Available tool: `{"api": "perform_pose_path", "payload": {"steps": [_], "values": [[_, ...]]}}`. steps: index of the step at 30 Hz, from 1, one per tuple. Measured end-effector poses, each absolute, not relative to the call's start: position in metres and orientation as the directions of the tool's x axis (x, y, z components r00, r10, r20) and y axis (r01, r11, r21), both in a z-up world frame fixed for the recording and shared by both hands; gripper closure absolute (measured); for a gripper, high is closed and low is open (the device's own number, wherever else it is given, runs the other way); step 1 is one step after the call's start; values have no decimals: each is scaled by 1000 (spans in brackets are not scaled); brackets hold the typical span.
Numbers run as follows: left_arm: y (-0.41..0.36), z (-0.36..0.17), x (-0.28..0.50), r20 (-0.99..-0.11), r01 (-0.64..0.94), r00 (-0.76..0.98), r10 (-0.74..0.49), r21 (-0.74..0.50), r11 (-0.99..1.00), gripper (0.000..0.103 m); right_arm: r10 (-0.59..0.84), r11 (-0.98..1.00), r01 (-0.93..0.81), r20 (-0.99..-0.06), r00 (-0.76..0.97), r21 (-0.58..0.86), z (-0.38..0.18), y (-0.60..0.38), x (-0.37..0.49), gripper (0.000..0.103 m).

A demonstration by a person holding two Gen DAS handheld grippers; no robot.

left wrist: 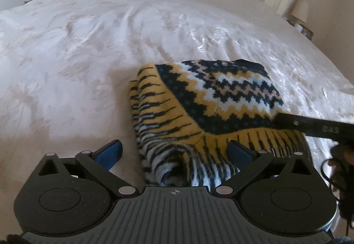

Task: Fold small clothes

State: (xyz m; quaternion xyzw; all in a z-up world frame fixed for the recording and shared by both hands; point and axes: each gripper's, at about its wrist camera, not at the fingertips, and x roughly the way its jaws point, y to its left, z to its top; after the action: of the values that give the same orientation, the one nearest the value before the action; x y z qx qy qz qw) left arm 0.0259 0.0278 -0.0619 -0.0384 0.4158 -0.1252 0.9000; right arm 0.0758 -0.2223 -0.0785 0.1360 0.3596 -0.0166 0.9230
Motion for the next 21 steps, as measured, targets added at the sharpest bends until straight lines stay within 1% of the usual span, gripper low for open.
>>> {"api": "perform_pose_path", "payload": {"steps": [4, 6, 7, 11, 14, 17, 21], "values": [[26, -54, 20, -747, 172, 630, -213, -133, 976, 1, 61, 951, 158, -658, 750, 267, -74, -223, 59, 0], [23, -48, 17, -745, 176, 636, -202, -116, 978, 1, 41, 952, 180, -684, 729, 248, -69, -221, 54, 0], [22, -44, 15, -745, 179, 637, -196, -105, 978, 1, 38, 952, 181, -683, 730, 247, -66, -220, 51, 0], [12, -34, 5, -759, 185, 634, -147, -35, 982, 1, 56, 957, 153, -670, 740, 248, -50, -215, 36, 0], [4, -31, -1, -789, 168, 607, -95, 11, 986, 1, 52, 964, 137, -664, 746, 229, -40, -206, 24, 0], [-1, -29, -8, -810, 156, 583, -66, 32, 987, 2, 47, 968, 127, -658, 752, 215, -32, -200, 11, 0], [0, -26, -20, -816, 135, 575, -61, 21, 991, 2, 39, 970, 129, -653, 757, 207, -26, -194, -4, 1]]}}
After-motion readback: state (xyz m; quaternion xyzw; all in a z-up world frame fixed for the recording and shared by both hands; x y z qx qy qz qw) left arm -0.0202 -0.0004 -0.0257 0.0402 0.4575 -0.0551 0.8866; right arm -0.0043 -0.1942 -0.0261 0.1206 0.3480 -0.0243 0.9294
